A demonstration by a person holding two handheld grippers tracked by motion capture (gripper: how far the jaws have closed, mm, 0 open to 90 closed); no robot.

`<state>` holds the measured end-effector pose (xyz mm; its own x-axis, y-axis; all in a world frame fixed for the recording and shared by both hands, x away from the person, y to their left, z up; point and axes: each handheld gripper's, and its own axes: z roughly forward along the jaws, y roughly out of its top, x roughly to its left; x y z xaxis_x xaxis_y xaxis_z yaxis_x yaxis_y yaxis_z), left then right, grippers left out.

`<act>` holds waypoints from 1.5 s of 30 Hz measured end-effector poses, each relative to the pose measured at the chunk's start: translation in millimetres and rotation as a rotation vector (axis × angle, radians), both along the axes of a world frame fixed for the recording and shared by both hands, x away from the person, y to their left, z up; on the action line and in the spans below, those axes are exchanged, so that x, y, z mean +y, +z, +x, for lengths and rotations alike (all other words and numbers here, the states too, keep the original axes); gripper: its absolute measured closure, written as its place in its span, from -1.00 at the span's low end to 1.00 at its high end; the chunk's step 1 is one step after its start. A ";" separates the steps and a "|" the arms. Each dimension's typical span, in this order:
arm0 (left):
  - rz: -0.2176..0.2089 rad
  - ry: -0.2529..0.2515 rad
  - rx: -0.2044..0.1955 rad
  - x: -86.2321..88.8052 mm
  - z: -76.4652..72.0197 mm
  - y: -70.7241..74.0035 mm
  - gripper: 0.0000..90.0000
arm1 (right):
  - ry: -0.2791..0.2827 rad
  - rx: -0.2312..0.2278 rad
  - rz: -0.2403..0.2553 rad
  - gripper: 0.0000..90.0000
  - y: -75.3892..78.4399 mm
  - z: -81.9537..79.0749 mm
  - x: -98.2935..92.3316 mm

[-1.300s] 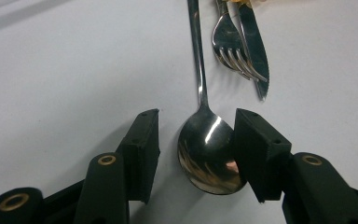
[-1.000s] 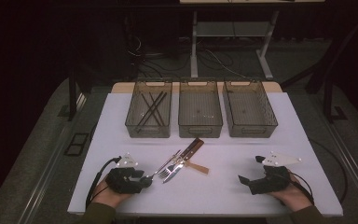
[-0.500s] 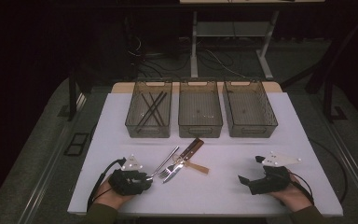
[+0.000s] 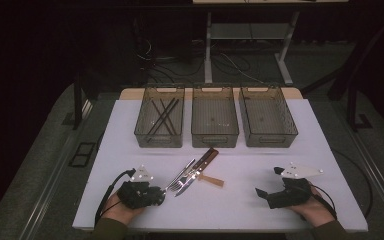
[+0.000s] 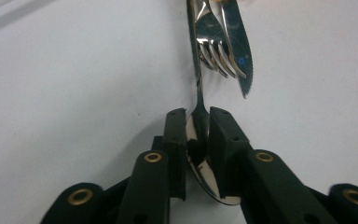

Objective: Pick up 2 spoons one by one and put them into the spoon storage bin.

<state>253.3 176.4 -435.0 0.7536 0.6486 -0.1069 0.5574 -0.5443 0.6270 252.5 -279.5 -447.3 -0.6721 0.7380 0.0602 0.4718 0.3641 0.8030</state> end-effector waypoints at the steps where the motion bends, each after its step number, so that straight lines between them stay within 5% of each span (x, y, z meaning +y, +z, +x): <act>1: -0.007 0.003 0.000 0.5 0.0 0.4 0.78 | -0.001 0.001 0.001 -1.00 0.1 -0.1 0.1; 17: -0.102 0.077 0.026 5.6 3.7 4.3 0.98 | -0.001 0.000 0.002 -1.00 0.3 0.0 -0.1; 25: -0.127 0.108 -0.021 14.8 9.2 10.4 0.98 | 0.000 0.000 0.001 -1.00 0.3 0.0 0.2; 45: -0.182 0.041 -0.117 8.7 36.0 26.4 0.98 | 0.002 0.000 0.001 -1.00 -0.6 0.9 0.5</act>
<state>289.3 185.0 -408.5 0.7414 0.6566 -0.1385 0.4941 -0.3944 0.7748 253.4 -279.0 -447.9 -0.6733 0.7369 0.0607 0.4711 0.3642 0.8034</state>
